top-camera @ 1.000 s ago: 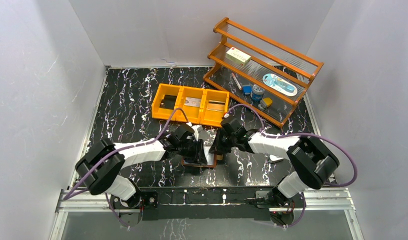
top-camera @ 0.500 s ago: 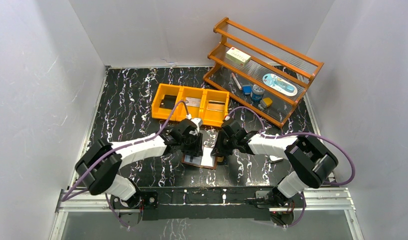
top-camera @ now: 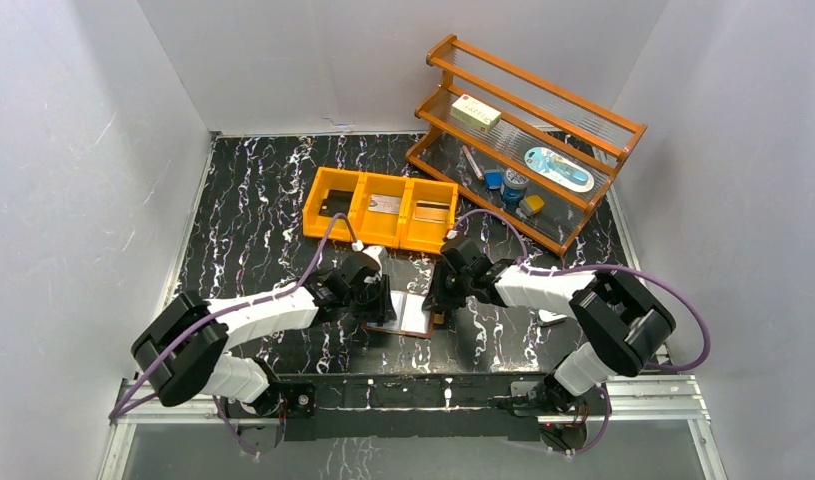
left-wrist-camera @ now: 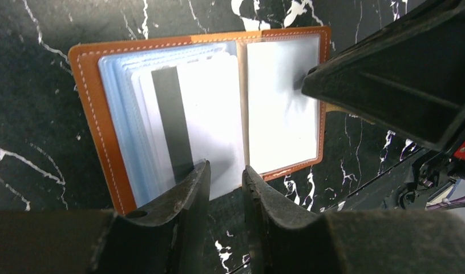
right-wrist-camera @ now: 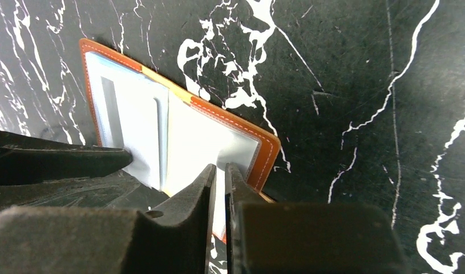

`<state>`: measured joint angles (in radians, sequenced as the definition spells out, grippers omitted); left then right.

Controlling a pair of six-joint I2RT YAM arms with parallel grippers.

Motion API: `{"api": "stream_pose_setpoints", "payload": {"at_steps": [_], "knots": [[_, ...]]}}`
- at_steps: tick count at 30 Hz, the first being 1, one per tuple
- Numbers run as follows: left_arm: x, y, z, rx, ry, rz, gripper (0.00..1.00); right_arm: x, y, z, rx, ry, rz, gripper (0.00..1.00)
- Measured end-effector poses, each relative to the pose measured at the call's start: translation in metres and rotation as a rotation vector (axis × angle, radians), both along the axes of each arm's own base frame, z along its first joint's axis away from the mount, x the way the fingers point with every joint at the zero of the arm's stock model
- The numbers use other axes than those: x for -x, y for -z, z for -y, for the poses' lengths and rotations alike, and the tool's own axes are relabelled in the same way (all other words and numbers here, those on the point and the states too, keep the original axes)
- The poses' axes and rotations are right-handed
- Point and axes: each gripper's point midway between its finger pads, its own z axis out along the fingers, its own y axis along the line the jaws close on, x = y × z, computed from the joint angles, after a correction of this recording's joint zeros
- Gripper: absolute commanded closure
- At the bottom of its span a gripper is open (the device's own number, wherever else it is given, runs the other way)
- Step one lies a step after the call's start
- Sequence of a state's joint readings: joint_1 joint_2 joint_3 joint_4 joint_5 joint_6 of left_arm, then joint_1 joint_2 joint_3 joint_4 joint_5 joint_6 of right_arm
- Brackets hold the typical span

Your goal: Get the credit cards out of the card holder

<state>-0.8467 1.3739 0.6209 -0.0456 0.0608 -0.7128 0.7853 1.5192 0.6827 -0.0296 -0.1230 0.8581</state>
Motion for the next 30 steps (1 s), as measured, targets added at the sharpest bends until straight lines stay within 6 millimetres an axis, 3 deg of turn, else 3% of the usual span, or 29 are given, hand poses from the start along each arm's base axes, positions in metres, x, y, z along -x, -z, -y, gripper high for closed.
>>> {"api": "stream_pose_setpoints", "payload": {"at_steps": [7,14,22,30], "knots": [[0.008,-0.002,-0.010,-0.020,0.003,-0.009,0.69,-0.002,-0.014,-0.009,-0.017,-0.064,0.017,0.74],[-0.001,-0.013,-0.016,-0.087,0.011,0.026,0.67,-0.001,-0.032,-0.027,-0.107,-0.107,0.013,0.72],[-0.007,-0.015,-0.024,-0.141,0.010,0.056,0.66,0.006,-0.034,-0.043,-0.174,-0.134,-0.035,0.70],[-0.008,-0.013,-0.026,-0.156,0.007,0.058,0.64,-0.001,-0.037,-0.055,-0.172,-0.131,-0.038,0.70]]}}
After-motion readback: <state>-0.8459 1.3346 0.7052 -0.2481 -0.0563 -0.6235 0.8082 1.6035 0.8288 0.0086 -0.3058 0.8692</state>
